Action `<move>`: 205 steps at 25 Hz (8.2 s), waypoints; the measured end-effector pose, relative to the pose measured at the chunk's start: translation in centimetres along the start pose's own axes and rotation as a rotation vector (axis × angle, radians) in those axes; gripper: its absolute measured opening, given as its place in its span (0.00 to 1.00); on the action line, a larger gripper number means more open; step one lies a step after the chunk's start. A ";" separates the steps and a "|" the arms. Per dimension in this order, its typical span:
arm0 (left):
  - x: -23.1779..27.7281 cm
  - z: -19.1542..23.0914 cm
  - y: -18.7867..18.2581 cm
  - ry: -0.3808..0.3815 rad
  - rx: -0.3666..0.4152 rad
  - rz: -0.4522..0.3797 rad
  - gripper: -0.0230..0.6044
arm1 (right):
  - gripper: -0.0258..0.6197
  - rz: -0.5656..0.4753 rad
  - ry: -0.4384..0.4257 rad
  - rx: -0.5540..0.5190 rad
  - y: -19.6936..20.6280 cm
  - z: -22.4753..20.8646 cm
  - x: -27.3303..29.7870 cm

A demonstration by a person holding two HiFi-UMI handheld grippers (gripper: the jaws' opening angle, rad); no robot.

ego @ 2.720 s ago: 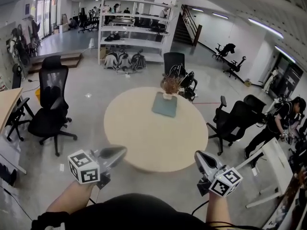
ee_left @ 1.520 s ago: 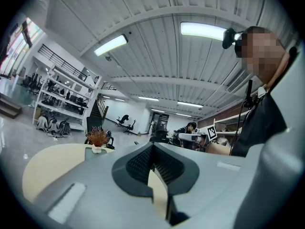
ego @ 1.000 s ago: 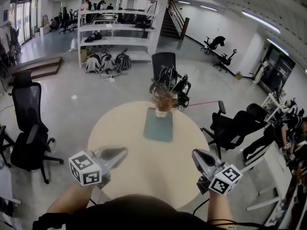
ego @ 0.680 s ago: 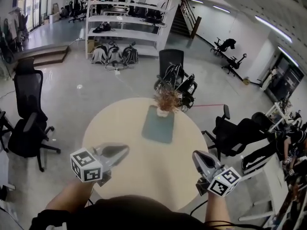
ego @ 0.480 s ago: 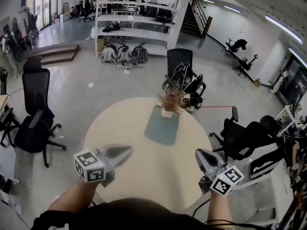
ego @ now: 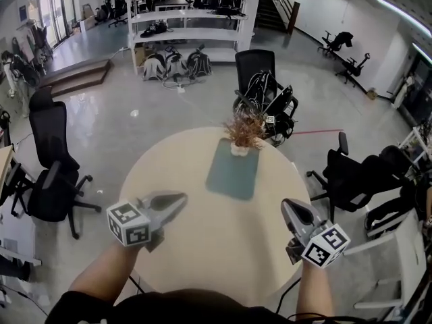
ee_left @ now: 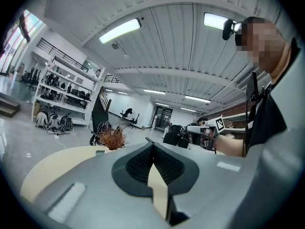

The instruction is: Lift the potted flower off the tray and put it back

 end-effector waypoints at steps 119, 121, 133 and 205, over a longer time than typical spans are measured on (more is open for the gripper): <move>23.0 10.2 8.7 0.190 0.399 0.281 0.84 | 0.06 -0.053 0.188 0.007 6.3 -8.7 3.0; 22.1 8.8 9.5 0.202 0.420 0.275 0.84 | 0.06 -0.046 0.190 0.012 6.9 -8.3 2.7; 19.0 3.2 17.6 0.275 0.372 0.263 0.84 | 0.06 -0.014 0.196 0.031 8.9 -7.8 2.0; -8.1 4.9 1.3 0.228 0.190 -0.108 0.32 | 0.06 -0.067 0.253 -0.006 -3.5 8.8 2.0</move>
Point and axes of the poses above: the fingertips, and each gripper's own axes: x forward along the fingers, z to its left, y out of its underside, the point moved 3 cm from there along -x, backward along the fingers, and after that the axes turned 8 degrees about z, right-handed, at the moved point
